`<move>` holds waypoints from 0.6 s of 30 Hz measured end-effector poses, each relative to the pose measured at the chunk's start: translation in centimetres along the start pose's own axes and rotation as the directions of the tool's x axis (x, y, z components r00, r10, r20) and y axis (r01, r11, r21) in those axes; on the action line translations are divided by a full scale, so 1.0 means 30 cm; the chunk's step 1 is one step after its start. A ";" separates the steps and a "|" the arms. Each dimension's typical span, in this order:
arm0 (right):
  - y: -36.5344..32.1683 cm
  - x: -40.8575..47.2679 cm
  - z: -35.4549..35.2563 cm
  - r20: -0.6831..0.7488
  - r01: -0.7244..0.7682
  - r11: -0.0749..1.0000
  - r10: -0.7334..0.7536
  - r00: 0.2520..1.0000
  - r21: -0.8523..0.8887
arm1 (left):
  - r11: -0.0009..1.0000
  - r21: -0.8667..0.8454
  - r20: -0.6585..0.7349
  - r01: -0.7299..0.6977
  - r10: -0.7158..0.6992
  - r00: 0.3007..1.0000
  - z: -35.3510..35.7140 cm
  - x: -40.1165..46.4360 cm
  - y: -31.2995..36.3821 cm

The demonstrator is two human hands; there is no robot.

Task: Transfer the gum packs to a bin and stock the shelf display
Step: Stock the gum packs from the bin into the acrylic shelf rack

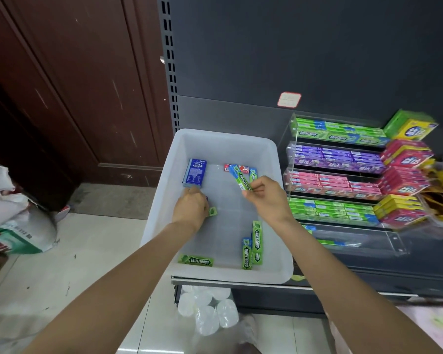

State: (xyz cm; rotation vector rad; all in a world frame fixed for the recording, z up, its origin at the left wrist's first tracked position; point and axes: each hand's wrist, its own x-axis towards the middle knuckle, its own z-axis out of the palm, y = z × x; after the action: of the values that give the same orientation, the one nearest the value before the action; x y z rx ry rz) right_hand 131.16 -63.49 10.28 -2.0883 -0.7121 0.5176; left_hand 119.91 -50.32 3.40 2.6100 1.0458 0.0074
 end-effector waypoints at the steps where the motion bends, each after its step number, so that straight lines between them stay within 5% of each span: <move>1: 0.003 -0.006 -0.008 -0.005 0.006 1.000 -0.006 1.000 0.009 | 1.000 0.012 0.022 0.008 -0.009 1.000 0.003 -0.006 0.006; 8: 0.021 -0.041 -0.073 -0.023 0.027 0.998 -0.026 0.999 0.059 | 0.999 0.002 0.067 0.039 -0.039 0.997 0.030 -0.026 0.031; 11: 0.018 -0.052 -0.104 -0.011 0.042 0.997 -0.041 0.999 0.063 | 0.963 -0.258 0.016 0.084 -0.082 0.996 0.008 -0.033 0.057; 18: 0.054 -0.087 -0.255 -0.033 0.065 0.961 -0.058 0.998 0.270 | 0.699 -0.715 -0.126 -0.009 -0.116 0.985 -0.104 -0.115 0.252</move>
State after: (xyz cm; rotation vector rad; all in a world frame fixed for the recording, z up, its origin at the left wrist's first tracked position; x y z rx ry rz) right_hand 134.16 -70.48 13.46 -1.8090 -0.6505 0.5222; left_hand 122.08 -56.83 9.04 1.8740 0.9187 0.5221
